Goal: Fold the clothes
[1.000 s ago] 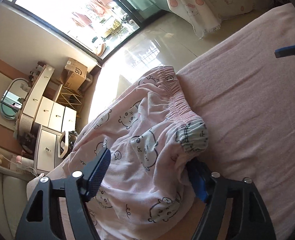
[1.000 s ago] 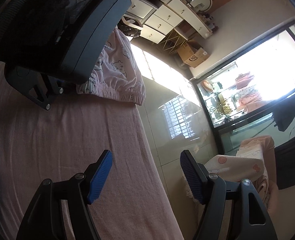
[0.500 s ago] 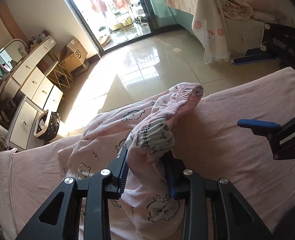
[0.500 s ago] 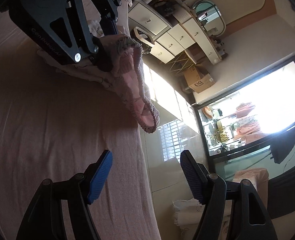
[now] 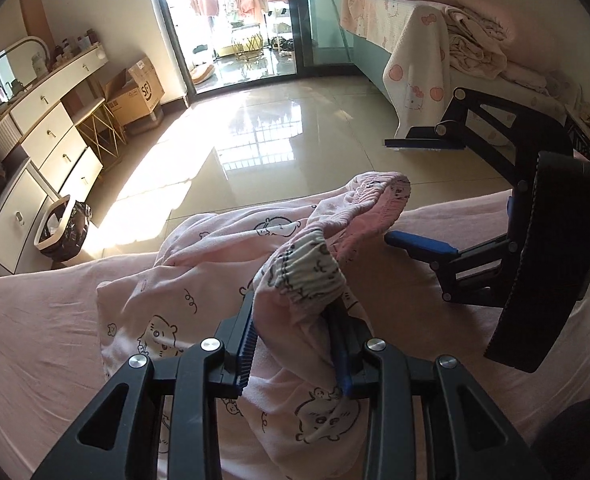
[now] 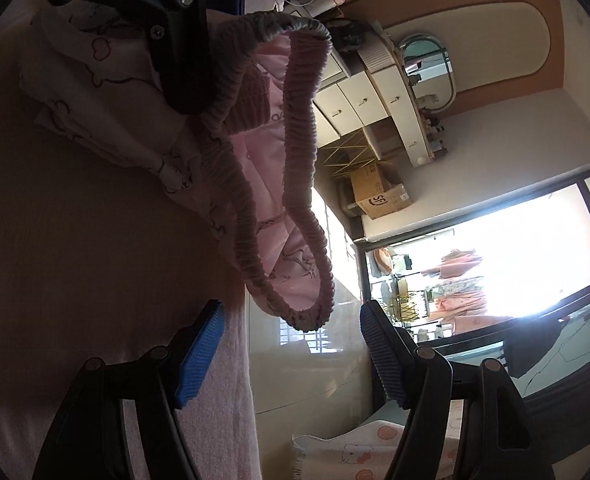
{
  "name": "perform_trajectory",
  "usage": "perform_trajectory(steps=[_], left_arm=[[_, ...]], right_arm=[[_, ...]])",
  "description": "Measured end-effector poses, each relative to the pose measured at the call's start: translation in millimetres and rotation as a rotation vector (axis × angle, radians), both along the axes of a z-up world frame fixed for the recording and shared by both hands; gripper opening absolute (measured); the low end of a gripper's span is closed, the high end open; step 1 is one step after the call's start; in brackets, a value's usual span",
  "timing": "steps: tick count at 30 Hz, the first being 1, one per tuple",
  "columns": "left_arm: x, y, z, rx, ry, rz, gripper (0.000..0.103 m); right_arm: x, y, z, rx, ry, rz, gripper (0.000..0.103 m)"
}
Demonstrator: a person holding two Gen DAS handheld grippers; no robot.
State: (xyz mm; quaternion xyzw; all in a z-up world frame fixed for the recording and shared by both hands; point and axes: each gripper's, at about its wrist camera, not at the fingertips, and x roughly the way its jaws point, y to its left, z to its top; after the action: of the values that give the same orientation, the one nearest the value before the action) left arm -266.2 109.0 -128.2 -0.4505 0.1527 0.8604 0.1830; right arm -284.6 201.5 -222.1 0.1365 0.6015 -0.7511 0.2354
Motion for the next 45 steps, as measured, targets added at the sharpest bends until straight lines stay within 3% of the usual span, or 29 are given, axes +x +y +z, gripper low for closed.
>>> perform_trajectory(steps=[4,9,11,15,18,21,28,34,39,45], left_arm=[[-4,-2,-2,0.007,-0.017,0.004,0.032],[-5,-5,-3,0.018,-0.027,0.000,0.032],[-5,-5,-4,0.018,-0.031,-0.002,0.032],[-5,-7,-7,0.027,-0.040,-0.005,0.032],[-5,-8,-8,0.029,-0.047,-0.011,0.034],[-5,-8,-12,0.012,-0.056,-0.012,0.042],[-5,-20,-12,0.107,-0.083,0.024,0.043],[7,-27,-5,0.128,-0.050,0.023,0.043],[11,-45,5,0.236,-0.067,0.065,0.033],[17,-59,17,0.254,-0.033,0.106,0.027]], right_arm=[[2,-6,-7,0.033,0.064,0.039,0.067],[1,-9,-13,0.065,0.051,0.046,0.040],[2,-9,-16,0.076,0.052,0.050,0.037],[6,-11,-19,0.092,0.076,0.045,0.020],[4,-13,-14,0.078,0.027,0.012,0.010],[-2,-14,0,0.014,-0.085,-0.038,0.008],[-29,-8,46,-0.208,-0.300,-0.183,0.008],[-31,-10,63,-0.312,-0.352,-0.234,0.008],[-33,-14,78,-0.452,-0.411,-0.302,0.008],[-41,-18,113,-0.611,-0.423,-0.350,0.008]])
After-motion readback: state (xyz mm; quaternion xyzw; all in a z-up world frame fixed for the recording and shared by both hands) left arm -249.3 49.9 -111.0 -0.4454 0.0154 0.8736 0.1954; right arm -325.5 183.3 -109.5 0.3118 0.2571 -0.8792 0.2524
